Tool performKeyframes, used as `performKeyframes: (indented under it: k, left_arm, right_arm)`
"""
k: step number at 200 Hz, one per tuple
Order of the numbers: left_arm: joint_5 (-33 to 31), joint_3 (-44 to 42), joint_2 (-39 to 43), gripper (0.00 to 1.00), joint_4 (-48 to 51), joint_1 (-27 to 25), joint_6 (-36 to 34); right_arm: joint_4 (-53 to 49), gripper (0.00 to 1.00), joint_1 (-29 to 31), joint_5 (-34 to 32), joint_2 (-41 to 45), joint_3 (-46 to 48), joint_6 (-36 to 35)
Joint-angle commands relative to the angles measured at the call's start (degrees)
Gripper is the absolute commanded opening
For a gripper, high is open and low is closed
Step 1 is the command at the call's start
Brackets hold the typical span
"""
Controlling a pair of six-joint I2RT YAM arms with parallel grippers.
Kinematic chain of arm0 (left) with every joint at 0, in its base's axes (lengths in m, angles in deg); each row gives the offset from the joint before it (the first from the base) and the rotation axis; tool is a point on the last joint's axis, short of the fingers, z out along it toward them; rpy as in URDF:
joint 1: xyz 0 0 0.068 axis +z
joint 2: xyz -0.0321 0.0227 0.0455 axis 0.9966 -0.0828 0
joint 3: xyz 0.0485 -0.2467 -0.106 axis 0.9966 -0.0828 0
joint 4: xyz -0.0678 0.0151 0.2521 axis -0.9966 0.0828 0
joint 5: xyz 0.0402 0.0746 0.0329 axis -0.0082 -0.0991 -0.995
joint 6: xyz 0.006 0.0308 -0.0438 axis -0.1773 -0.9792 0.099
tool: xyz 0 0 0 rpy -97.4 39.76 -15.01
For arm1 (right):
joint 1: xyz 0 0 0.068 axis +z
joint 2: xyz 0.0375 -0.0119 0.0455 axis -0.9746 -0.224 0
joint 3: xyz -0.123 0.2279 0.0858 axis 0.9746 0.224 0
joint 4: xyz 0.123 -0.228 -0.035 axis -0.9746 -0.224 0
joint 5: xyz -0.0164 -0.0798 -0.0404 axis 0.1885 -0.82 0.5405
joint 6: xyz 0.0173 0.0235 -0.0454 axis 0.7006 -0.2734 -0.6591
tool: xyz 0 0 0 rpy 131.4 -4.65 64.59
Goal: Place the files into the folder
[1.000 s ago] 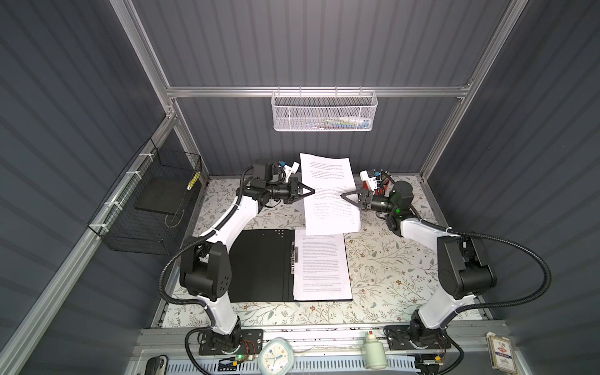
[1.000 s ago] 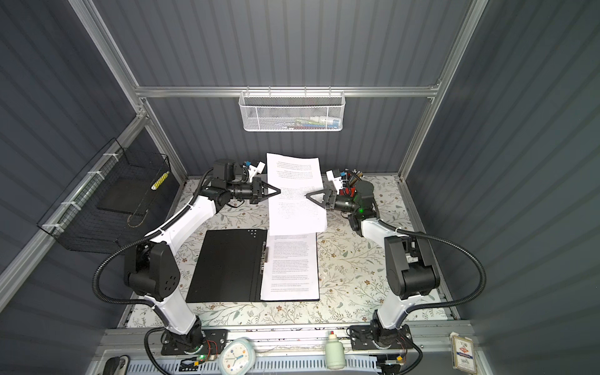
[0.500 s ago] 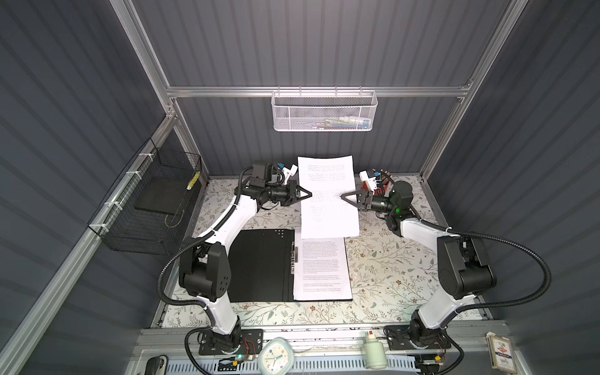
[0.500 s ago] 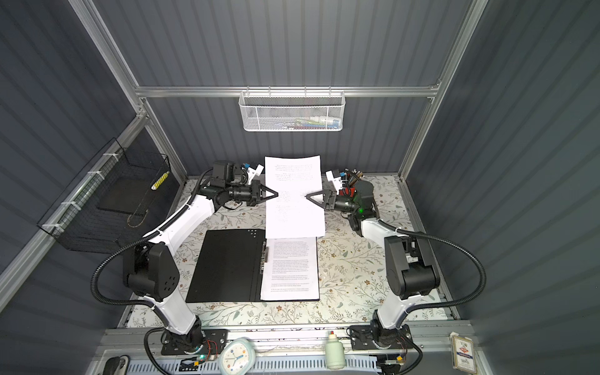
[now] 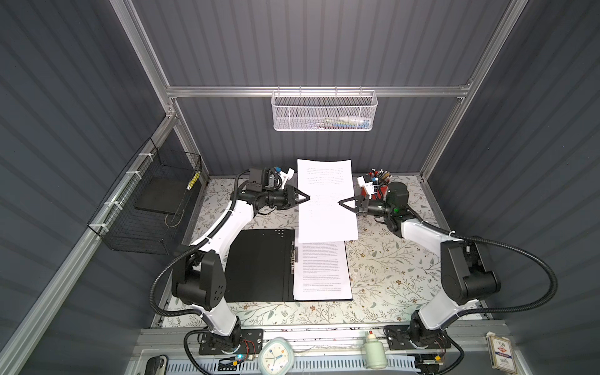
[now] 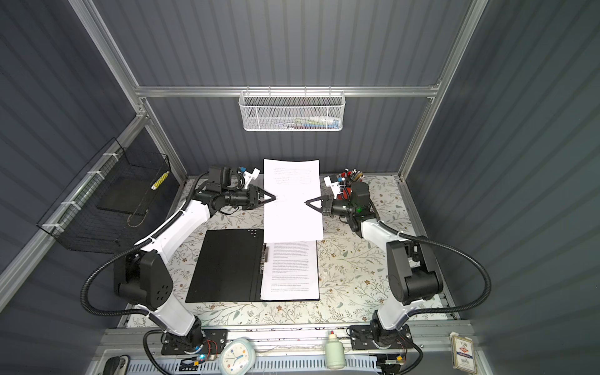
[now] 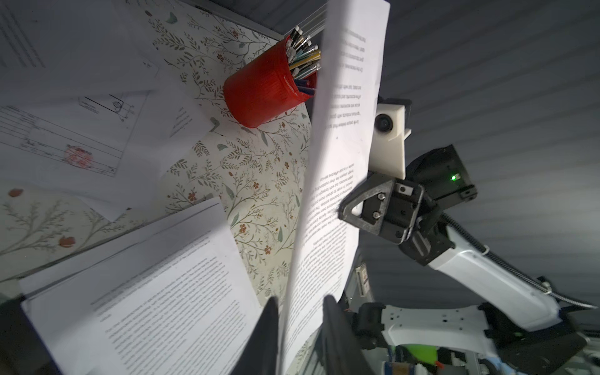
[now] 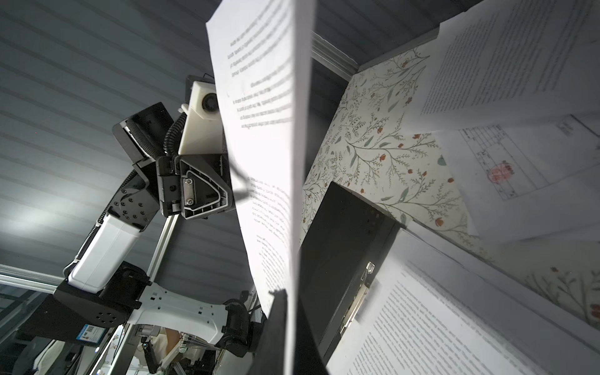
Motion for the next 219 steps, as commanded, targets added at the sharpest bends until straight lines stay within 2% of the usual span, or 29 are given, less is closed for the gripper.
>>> performKeyframes:
  k: [1, 20, 54, 68, 90, 147, 219]
  left_arm:
    - [-2.84, -3.98, 4.48, 0.41, 1.47, 0.77, -2.12]
    - [-9.55, -5.14, 7.56, 0.51, 6.8, 1.49, -4.22]
    - [-31.63, -6.26, 13.92, 0.72, 17.75, 2.0, -8.94]
    - [-35.07, -6.52, 15.71, 0.79, 20.32, 2.16, -10.16]
    - [-34.48, -7.73, 18.06, 0.9, 21.23, 2.2, -11.39]
    - [-31.98, -11.77, 20.4, 0.99, 20.18, 2.18, -11.96]
    - [-29.58, -15.74, 21.81, 1.0, 18.34, 2.18, -11.96]
  right_arm:
    - [-7.98, 0.0, 1.55, -3.32, 4.26, 1.9, -2.57]
    - [-16.77, 0.0, 3.4, -8.13, 7.25, 3.66, -5.01]
    - [-21.32, 0.0, 5.38, -13.65, 6.69, 10.74, -3.79]
    - [-24.09, 0.0, 5.87, -16.65, 5.97, 13.21, -4.74]
    - [-26.22, 0.0, 7.65, -20.87, 4.69, 15.71, -5.95]
    - [-25.0, 0.0, 11.21, -25.58, 2.77, 18.17, -4.76]
    - [-24.07, 0.0, 15.3, -27.21, 0.55, 16.33, -3.23]
